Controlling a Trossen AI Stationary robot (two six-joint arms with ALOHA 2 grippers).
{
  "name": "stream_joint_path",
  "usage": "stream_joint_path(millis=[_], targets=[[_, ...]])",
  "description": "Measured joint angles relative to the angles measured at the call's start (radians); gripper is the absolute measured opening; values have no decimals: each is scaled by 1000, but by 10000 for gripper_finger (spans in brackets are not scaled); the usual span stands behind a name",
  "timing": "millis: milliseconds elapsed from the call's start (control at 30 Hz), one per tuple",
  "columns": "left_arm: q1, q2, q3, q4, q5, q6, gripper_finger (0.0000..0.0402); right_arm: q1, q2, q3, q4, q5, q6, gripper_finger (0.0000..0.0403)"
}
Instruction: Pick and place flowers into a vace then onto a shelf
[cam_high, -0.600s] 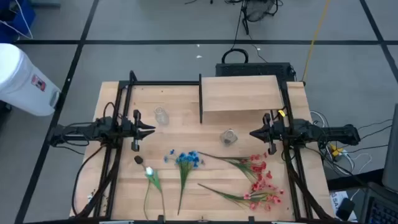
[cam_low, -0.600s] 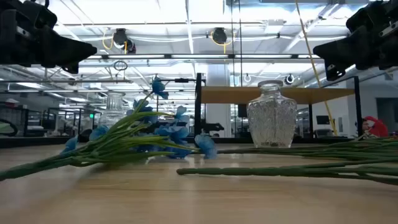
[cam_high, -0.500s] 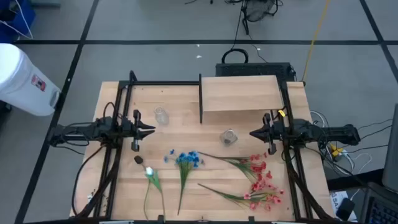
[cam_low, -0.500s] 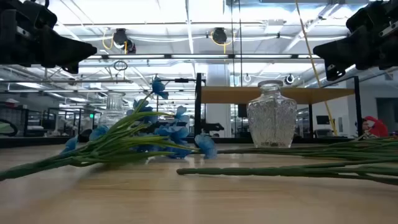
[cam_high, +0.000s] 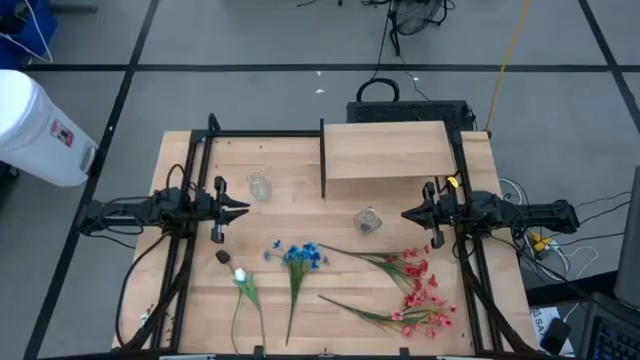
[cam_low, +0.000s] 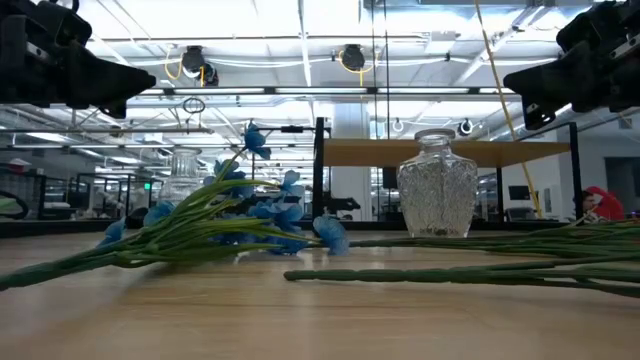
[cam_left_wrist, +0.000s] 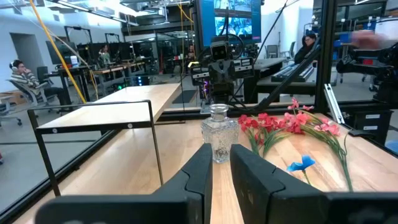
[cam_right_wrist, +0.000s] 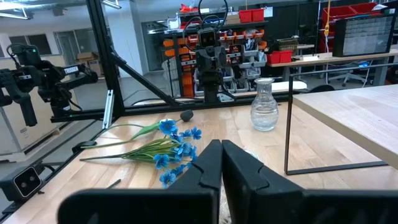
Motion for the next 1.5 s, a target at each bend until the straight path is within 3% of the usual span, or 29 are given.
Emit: stream_joint_path(millis=[633, 767, 833, 967, 1067, 1233, 1500], targets=[[0, 0, 0, 0, 0, 0, 65, 0, 1, 0, 35, 3, 0, 4], [0, 0, 0, 0, 0, 0, 65, 2, 1, 0, 157, -2, 176, 4], [0, 0, 0, 0, 0, 0, 65, 3, 2, 0, 236, 31, 216, 4], [0, 0, 0, 0, 0, 0, 65, 2, 2, -1, 339, 202, 217, 4], [0, 0, 0, 0, -1, 35, 65, -1, 7, -1, 381, 225, 267, 4], [0, 0, 0, 0, -1, 71, 65, 9, 94, 0, 367, 231, 376, 4], [0, 0, 0, 2, -1, 67, 65, 85, 433, 16, 575, 46, 479, 4]])
